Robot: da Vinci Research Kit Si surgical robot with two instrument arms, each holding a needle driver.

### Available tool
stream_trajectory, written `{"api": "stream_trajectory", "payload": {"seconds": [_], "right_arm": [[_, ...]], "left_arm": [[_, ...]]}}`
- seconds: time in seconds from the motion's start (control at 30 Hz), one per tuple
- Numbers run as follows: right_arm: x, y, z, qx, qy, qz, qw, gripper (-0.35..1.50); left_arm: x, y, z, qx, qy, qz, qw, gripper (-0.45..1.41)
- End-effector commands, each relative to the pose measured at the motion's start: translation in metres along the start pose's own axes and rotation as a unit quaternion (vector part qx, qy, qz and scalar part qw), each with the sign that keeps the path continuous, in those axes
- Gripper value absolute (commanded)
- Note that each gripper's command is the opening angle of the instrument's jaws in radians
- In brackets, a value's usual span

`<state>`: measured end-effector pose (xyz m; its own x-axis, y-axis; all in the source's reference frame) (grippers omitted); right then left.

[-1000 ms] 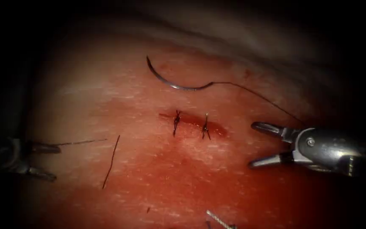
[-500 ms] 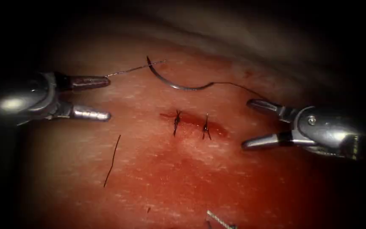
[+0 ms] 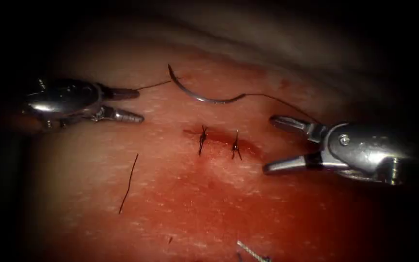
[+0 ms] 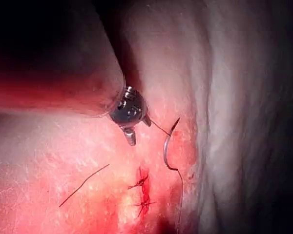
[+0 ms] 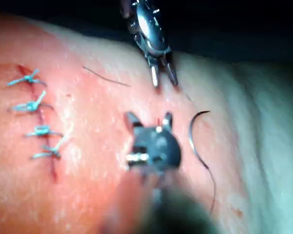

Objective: Wound Closure

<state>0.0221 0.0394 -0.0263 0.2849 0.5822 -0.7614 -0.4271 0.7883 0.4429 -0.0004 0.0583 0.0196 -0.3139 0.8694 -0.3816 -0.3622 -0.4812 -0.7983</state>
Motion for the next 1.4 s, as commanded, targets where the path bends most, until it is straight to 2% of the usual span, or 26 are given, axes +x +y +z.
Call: {"api": "stream_trajectory", "payload": {"seconds": [0.03, 0.1, 0.17, 0.3, 0.53, 0.6, 0.63, 0.67, 0.7, 0.8, 0.83, 0.9, 0.93, 1.0, 1.17, 1.3, 1.4], "right_arm": [[0.0, -0.0003, 0.0007, 0.001, 0.002, -0.001, 1.0, 1.36], [0.0, -0.0003, 0.0007, 0.002, 0.002, -0.001, 1.0, 1.36], [0.0, -0.0004, 0.0007, 0.002, 0.002, -0.001, 1.0, 1.36], [0.0, -0.0005, 0.0006, 0.002, 0.002, -0.001, 1.0, 1.35], [-0.0001, -0.0005, 0.0005, 0.002, 0.002, -0.001, 1.0, 1.35], [-0.0001, -0.0005, 0.0005, 0.002, 0.002, -0.001, 1.0, 1.35], [-0.0001, -0.0005, 0.0005, 0.002, 0.002, -0.001, 1.0, 1.35], [-0.0001, -0.0005, 0.0005, 0.002, 0.002, -0.001, 1.0, 1.35], [-0.0001, -0.0005, 0.0006, 0.002, 0.002, -0.001, 1.0, 1.35], [0.0, -0.0005, 0.0006, 0.002, 0.002, -0.001, 1.0, 1.35], [0.0, -0.0005, 0.0008, 0.002, 0.0, -0.001, 1.0, 1.35], [0.0, -0.0005, 0.0009, 0.001, 0.0, -0.001, 1.0, 1.36], [0.0, -0.0005, 0.0009, 0.004, 0.003, -0.001, 1.0, 1.38], [-0.0001, -0.0004, 0.0009, 0.004, 0.003, -0.001, 1.0, 1.38], [-0.0006, -0.0005, 0.0007, 0.011, 0.005, -0.004, 1.0, 1.33], [-0.0006, -0.0006, 0.0004, 0.012, 0.011, -0.004, 1.0, 1.35], [-0.0008, -0.0013, -0.0001, 0.015, 0.015, -0.005, 1.0, 1.36]], "left_arm": [[-0.0009, -0.0003, 0.0009, -0.009, -0.003, -0.019, 1.0, 0.68], [-0.0021, -0.001, 0.001, -0.032, -0.014, -0.074, 0.997, 0.68], [-0.0032, -0.0013, 0.0008, -0.057, -0.027, -0.173, 0.983, 0.65], [-0.0041, -0.0007, -0.001, -0.086, -0.049, -0.267, 0.959, 0.64], [-0.0047, 0.002, -0.0066, -0.099, -0.094, -0.265, 0.955, 0.61], [-0.0038, 0.0034, -0.008, -0.111, -0.096, -0.223, 0.964, 0.61], [-0.0026, 0.0045, -0.0088, -0.119, -0.091, -0.174, 0.973, 0.61], [-0.0018, 0.005, -0.0091, -0.118, -0.085, -0.151, 0.978, 0.61], [0.0003, 0.0062, -0.0098, -0.109, -0.065, -0.092, 0.988, 0.61], [0.0034, 0.0077, -0.01, -0.086, -0.033, -0.004, 0.996, 0.63], [0.0055, 0.0088, -0.0095, -0.065, -0.011, 0.068, 0.996, 0.64], [0.0068, 0.0099, -0.0086, -0.052, -0.002, 0.117, 0.992, 0.64], [0.0073, 0.0108, -0.0073, -0.04, 0.004, 0.17, 0.985, 0.64], [0.0073, 0.0119, -0.0055, -0.033, 0.009, 0.219, 0.975, 0.63], [0.0064, 0.0136, -0.0018, -0.009, 0.014, 0.272, 0.962, 0.63], [0.0064, 0.0142, -0.0009, -0.008, 0.016, 0.282, 0.959, 0.63], [0.0071, 0.0144, -0.0008, -0.023, 0.027, 0.285, 0.958, 0.62]]}}
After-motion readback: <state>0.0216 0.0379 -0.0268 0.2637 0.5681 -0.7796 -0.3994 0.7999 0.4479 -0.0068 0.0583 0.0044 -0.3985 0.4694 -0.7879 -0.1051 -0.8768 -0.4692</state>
